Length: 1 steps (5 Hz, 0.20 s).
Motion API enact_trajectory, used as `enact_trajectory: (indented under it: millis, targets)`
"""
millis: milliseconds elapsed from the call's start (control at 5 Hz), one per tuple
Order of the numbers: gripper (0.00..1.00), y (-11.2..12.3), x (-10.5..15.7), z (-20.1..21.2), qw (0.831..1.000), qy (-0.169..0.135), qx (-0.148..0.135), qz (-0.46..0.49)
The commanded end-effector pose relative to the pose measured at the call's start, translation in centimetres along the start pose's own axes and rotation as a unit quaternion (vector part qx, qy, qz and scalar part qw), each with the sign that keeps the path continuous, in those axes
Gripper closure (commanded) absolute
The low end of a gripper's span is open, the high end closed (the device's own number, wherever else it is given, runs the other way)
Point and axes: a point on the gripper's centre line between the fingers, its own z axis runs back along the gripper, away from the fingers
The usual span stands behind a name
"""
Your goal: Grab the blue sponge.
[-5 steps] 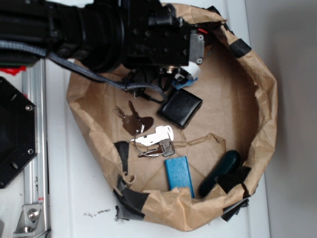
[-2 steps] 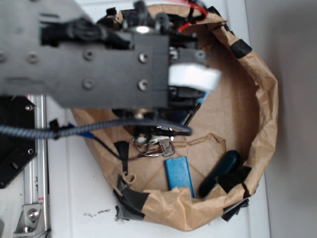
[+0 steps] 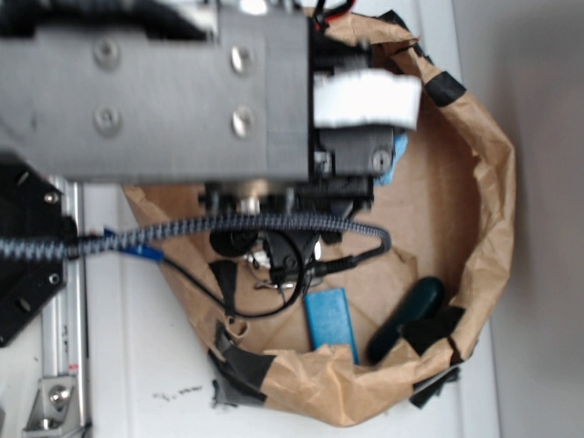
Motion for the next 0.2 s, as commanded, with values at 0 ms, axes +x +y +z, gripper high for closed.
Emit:
enact_trajectory:
  millis: [0]
  targets:
    - [1.0, 0.21, 0.99, 0.62, 1.0, -0.01, 0.0, 0.016]
